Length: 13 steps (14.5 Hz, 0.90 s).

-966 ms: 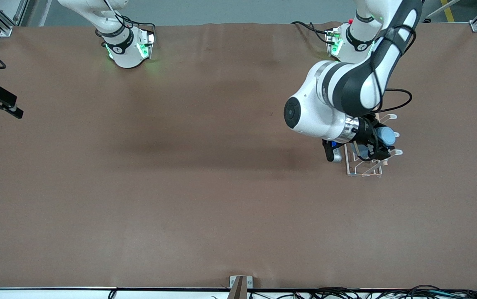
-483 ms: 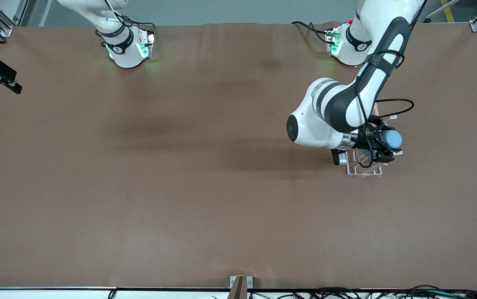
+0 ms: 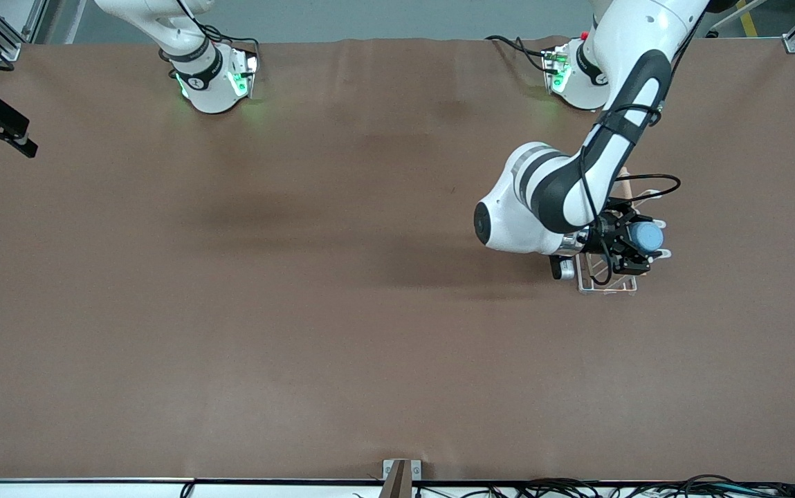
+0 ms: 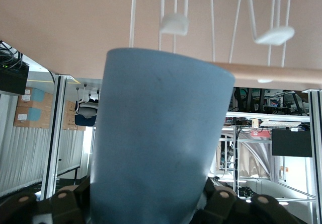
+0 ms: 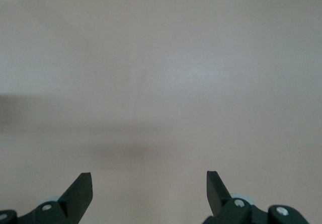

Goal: Hang cup on cup holder
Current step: 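Lower the cup with the left gripper onto a rack hook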

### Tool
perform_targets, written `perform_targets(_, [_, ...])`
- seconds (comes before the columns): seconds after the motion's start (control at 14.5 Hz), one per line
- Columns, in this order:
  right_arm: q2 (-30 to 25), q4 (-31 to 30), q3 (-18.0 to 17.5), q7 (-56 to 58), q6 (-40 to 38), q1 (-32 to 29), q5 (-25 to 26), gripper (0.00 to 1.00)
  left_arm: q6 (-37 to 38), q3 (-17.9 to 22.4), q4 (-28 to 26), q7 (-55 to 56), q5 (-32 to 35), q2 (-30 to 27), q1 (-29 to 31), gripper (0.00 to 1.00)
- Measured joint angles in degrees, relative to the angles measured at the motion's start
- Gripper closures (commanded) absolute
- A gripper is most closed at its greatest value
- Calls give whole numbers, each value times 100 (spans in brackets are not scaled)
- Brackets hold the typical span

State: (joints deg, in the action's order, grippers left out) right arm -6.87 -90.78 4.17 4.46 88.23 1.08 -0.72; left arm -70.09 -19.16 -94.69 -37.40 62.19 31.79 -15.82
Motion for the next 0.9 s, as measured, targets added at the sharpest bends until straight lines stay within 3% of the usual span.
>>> perform_targets(0.62, [588,621,24,-15,-392,25,0,0,0,-6,-2,673,135,500,-77,55])
perform_targets(0.69, [587,625,25,-20,-413,24,0,0,0,-6,-1,757,139,539,-78,49])
perform_targets(0.76, [587,627,27,-25,-419,24,0,0,0,-6,-1,844,140,581,-78,28])
perform_targets(0.83, [587,628,28,-27,-419,24,0,0,0,-6,-1,895,141,611,-78,0])
perform_targets(0.9, [587,628,28,-28,-419,24,0,0,0,-6,2,954,141,627,-77,0])
